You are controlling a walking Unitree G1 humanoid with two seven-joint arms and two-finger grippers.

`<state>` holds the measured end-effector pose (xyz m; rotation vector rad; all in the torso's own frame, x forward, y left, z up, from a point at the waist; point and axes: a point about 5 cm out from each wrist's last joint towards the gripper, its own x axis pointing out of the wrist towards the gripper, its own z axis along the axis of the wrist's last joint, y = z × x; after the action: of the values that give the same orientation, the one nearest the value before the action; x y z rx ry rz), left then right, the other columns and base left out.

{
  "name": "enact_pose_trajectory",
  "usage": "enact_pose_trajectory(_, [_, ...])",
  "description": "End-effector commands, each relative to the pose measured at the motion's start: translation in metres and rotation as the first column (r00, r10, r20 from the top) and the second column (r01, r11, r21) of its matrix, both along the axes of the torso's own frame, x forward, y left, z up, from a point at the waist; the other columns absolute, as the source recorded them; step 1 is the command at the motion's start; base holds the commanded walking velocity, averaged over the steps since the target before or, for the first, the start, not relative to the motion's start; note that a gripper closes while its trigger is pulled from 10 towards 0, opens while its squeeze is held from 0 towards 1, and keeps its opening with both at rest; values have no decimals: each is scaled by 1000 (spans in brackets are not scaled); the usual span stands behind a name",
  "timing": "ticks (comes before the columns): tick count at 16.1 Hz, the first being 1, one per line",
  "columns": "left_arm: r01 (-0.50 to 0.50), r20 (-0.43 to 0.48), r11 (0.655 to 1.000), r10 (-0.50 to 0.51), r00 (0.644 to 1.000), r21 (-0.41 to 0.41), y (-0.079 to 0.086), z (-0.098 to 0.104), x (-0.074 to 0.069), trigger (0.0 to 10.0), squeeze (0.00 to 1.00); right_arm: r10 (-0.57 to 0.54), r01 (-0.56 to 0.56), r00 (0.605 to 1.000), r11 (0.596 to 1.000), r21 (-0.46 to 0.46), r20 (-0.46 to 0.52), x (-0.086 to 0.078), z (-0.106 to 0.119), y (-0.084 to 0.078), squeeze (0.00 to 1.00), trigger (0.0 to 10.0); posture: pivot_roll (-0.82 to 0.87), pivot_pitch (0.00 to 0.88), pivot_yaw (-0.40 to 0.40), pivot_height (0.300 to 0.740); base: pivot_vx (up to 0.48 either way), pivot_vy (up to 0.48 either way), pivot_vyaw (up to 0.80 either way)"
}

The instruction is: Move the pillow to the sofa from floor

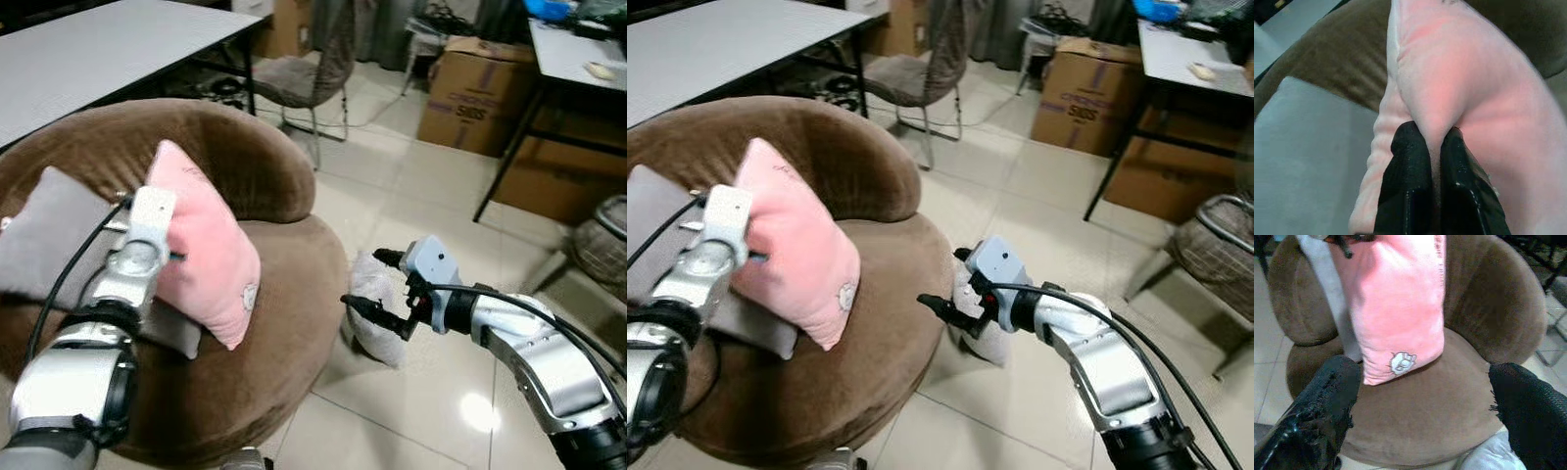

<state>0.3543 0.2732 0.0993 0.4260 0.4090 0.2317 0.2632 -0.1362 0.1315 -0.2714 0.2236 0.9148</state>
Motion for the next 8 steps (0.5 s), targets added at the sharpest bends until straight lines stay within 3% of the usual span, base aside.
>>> enact_pose_trajectory(1, [-29, 8, 1000, 29, 1000, 4, 7, 6, 1, 10000, 0, -9, 9, 999, 1000, 4, 36, 3, 9, -1, 0, 10000, -11, 0, 15, 740, 0, 0, 0])
enact_pose_trajectory(3, [-1, 27, 1000, 1, 1000, -3, 15, 16, 2, 10000, 0, 5, -6, 999, 1000, 17, 33, 1, 10, 3, 0, 10000, -6, 0, 11, 740, 0, 0, 0])
enact_pose_trajectory(4, [-13, 49, 1000, 13, 999, -6, 23, 24, 3, 10000, 925, 12, -12, 999, 1000, 20, 34, 1, 10, 6, 0, 10000, -5, 0, 11, 740, 0, 0, 0])
enact_pose_trajectory(5, [-19, 62, 1000, 20, 998, -12, 27, 29, 4, 10000, 925, 13, -14, 999, 1000, 21, 35, 1, 10, 8, 0, 10000, -5, 0, 11, 740, 0, 0, 0])
enact_pose_trajectory(6, [-21, 68, 1000, 22, 997, -7, 29, 32, 4, 10000, 1000, 11, -12, 999, 1000, 22, 37, 2, 10, 9, 0, 10000, -7, 0, 15, 740, 0, 0, 0])
enact_pose_trajectory(8, [9, 98, 1000, -12, 995, 27, 45, 52, 4, 10000, 1000, 4, -6, 999, 999, 36, 46, 2, 13, 13, 0, 10000, -4, 0, 20, 740, 0, 0, 0])
